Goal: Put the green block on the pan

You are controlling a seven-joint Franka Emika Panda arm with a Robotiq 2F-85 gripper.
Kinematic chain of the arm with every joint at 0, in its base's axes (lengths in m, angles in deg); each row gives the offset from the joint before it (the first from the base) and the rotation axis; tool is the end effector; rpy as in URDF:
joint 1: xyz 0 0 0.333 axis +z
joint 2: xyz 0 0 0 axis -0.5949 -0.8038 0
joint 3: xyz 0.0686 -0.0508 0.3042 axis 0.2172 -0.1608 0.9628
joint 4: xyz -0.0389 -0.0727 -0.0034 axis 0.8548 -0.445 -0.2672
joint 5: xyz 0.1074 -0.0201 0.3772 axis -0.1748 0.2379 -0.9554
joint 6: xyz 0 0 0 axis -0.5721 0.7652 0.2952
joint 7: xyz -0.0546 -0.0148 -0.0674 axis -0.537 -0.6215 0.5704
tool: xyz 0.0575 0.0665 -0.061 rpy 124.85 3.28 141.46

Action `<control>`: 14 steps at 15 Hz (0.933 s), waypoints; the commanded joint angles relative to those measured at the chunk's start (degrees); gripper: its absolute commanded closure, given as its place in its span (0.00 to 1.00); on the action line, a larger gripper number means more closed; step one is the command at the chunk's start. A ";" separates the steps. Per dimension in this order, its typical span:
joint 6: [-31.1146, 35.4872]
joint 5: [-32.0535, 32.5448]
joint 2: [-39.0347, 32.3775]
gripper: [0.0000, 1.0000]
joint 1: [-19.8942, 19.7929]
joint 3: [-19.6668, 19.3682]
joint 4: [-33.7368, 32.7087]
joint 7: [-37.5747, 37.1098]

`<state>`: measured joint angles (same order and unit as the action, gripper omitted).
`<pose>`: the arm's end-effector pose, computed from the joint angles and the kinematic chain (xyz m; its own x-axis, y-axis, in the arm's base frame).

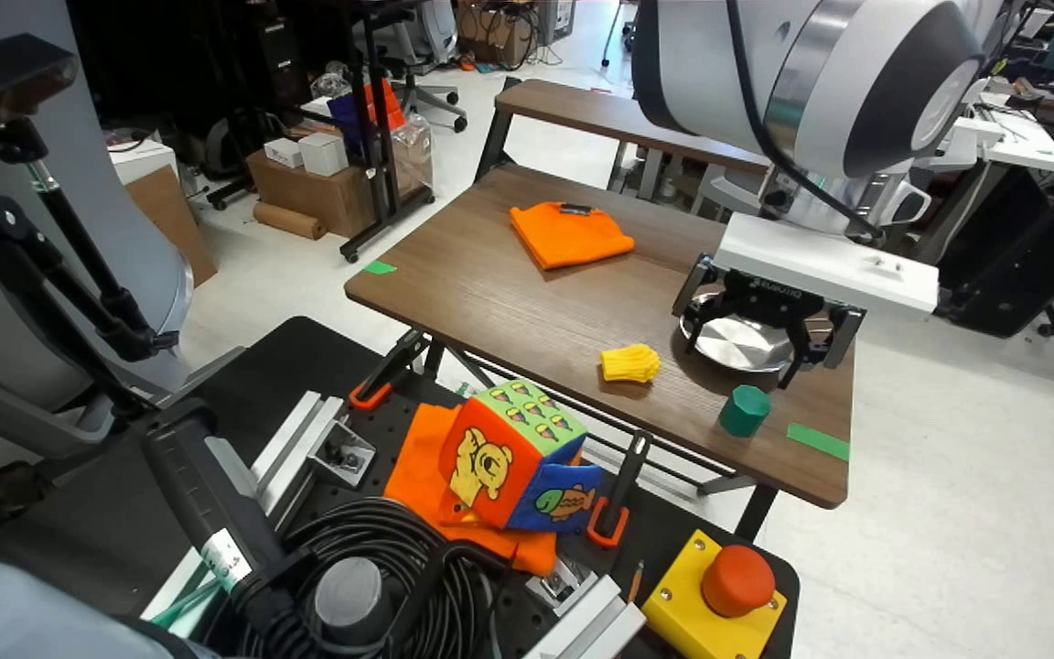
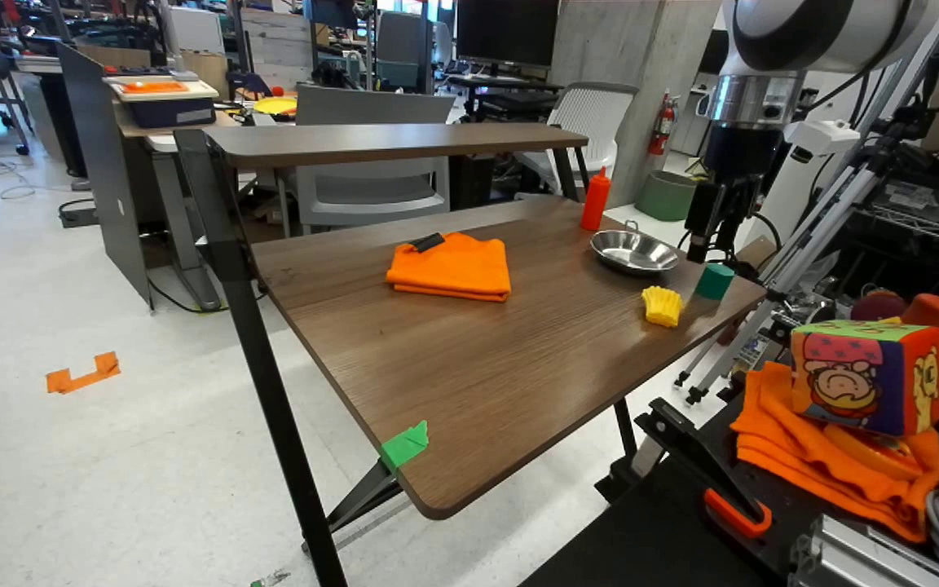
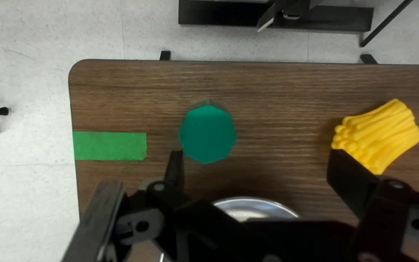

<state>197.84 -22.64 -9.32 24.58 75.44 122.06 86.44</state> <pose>0.5082 -0.1652 0.1674 0.9847 0.1003 -0.1426 0.1025 -0.9947 0.0085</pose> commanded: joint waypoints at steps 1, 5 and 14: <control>-2.49 1.89 -2.22 0.00 0.09 -0.57 -2.59 -2.41; -4.50 2.90 -4.01 0.00 0.41 -1.32 -4.36 -5.81; -7.05 4.15 -8.15 0.26 0.90 -2.66 -8.45 -12.63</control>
<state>193.33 -19.36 -15.65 24.70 73.77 116.40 76.38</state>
